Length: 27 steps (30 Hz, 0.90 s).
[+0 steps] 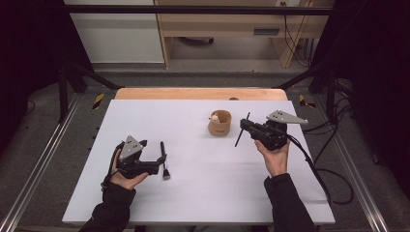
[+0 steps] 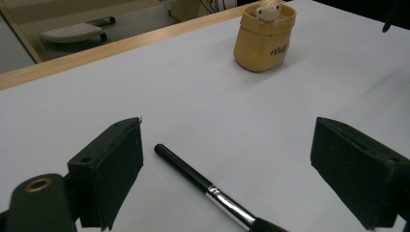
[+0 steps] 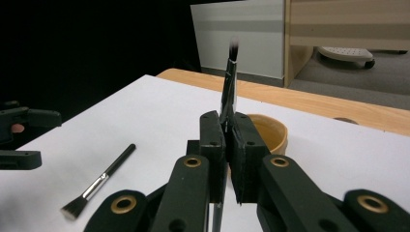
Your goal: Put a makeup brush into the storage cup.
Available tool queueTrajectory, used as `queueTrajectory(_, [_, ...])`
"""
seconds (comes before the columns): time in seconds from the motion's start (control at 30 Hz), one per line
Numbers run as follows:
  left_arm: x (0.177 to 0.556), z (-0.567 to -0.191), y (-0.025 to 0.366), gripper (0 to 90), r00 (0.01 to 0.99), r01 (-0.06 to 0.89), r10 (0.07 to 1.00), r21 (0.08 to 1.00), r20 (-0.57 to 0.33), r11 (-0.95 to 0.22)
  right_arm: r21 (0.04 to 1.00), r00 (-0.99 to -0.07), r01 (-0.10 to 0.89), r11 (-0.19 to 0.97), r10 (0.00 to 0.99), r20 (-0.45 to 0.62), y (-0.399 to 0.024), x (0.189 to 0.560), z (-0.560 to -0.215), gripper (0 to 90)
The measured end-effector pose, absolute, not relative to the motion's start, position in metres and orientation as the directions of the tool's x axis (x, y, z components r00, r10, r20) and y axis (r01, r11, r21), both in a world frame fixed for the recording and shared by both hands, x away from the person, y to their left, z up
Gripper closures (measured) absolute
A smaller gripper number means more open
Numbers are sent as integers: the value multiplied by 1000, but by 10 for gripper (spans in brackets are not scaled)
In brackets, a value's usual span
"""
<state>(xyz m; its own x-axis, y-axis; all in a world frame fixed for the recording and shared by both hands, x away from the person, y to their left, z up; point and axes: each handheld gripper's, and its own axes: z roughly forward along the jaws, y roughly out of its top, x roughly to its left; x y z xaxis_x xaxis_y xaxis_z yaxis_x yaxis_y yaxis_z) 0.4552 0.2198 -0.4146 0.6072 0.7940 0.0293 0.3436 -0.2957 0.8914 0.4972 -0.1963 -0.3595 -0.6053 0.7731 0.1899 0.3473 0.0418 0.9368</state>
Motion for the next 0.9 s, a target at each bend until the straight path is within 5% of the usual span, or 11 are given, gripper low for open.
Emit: queueTrajectory(0.9, [457, -416, 253, 90, 577, 362, 816, 893, 12, -268, 942, -558, 334, 20, 810, 181, -172, 547, -341, 854])
